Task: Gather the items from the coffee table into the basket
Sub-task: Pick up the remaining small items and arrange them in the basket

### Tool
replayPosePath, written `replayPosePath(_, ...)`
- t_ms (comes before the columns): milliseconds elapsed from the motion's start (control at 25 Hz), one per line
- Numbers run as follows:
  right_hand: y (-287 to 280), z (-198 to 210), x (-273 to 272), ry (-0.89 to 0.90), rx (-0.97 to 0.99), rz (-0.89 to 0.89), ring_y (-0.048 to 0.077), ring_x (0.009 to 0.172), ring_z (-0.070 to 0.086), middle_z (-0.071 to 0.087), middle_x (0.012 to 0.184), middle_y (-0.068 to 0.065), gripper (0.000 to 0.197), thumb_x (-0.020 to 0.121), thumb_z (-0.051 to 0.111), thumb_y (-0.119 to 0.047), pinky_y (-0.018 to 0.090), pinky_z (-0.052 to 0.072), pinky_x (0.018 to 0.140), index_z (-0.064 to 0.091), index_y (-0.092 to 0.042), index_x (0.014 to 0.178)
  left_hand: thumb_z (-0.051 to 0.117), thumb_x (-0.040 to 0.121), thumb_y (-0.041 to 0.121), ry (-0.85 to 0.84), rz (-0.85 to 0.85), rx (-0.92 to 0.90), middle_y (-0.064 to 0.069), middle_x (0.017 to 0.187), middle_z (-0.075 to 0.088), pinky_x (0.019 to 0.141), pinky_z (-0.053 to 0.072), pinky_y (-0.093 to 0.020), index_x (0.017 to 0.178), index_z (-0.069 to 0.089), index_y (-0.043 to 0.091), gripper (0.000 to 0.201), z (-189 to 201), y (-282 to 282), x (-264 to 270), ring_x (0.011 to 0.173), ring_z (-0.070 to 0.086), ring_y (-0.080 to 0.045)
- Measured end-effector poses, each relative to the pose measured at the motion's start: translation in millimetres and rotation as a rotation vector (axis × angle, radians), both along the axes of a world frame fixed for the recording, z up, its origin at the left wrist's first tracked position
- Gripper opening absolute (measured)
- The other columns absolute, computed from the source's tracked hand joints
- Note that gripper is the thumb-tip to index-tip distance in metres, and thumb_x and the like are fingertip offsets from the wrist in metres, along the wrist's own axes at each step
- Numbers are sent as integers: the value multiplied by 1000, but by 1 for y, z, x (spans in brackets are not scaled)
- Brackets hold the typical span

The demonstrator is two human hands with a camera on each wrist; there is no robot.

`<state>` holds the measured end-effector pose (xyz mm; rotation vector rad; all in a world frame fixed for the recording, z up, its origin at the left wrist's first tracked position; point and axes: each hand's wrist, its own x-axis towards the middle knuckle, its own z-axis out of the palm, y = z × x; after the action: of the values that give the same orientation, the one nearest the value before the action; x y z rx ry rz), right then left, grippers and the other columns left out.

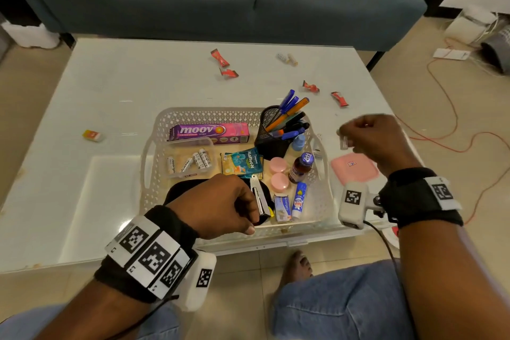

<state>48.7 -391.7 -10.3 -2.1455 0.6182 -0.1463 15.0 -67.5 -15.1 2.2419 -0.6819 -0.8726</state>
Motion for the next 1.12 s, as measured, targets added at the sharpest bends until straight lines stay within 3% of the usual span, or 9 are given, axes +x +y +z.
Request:
replayPosePath(120, 35, 34, 0, -152, 288, 124, 9, 62, 63, 73, 75, -1, 6, 87, 73, -15, 29, 53, 65, 77, -12, 90, 83, 81, 29, 62, 132, -129, 5, 81, 77, 74, 64, -36, 91, 77, 24, 13, 6, 8, 9, 72, 74, -12)
replayPosePath(240, 77, 47, -1, -179, 383, 286, 13, 62, 62, 71, 82, 11, 13, 90, 71, -10, 27, 51, 60, 71, -4, 102, 80, 84, 33, 30, 337, -279, -2, 85, 75, 80, 63, -43, 99, 72, 22, 20, 10, 16, 21, 75, 75, -22)
replayPosePath(360, 117, 39, -9, -160, 396, 397, 16, 60, 64, 70, 74, 17, 17, 89, 74, -4, 25, 52, 56, 66, -1, 103, 81, 84, 28, 37, 535, -466, -3, 97, 76, 85, 62, -51, 105, 71, 18, 26, 11, 18, 28, 84, 76, -31)
replayPosePath(480, 149, 12, -23, -107, 361, 429, 25, 61, 66, 68, 74, 26, 16, 86, 74, 2, 33, 55, 57, 62, 1, 96, 82, 82, 15, 47, 603, -581, -3, 105, 77, 89, 61, -44, 109, 73, 14, 28, 13, 18, 30, 94, 75, -32)
replayPosePath(560, 160, 1, -27, -83, 352, 420, 35, 69, 70, 70, 77, 22, 16, 86, 74, -2, 40, 58, 63, 60, -4, 93, 81, 82, 9, 46, 589, -560, -2, 101, 79, 87, 61, -34, 109, 75, 11, 27, 15, 20, 30, 94, 76, -27)
replayPosePath(720, 167, 4, -26, -89, 554, 369, 19, 68, 73, 71, 72, 12, 20, 89, 77, -8, 27, 58, 58, 58, -6, 96, 80, 82, 2, 46, 623, -592, -5, 97, 80, 73, 57, -21, 109, 76, 7, 28, 16, 28, 30, 86, 77, -17)
replayPosePath(800, 174, 4, -27, -109, 572, 363, 17, 68, 73, 72, 75, 19, 18, 91, 76, -11, 27, 59, 59, 59, -7, 94, 80, 81, 0, 29, 620, -591, -8, 100, 79, 75, 58, -24, 110, 75, 5, 30, 15, 33, 31, 88, 77, -19)
replayPosePath(1000, 181, 13, -31, -122, 598, 460, 17, 77, 78, 78, 90, 9, 18, 94, 74, -14, 23, 61, 68, 62, -10, 107, 82, 79, 0, -47, 712, -513, -6, 88, 76, 67, 58, -27, 102, 74, 7, 26, 25, 49, 37, 77, 71, -16)
replayPosePath(1120, 165, 15, -27, -167, 505, 500, 17, 78, 77, 78, 86, 7, 18, 94, 73, -14, 27, 62, 76, 63, -12, 108, 87, 72, 4, -228, 882, -232, -10, 85, 76, 74, 61, -35, 92, 74, 12, 25, 9, 66, 55, 77, 73, -25)
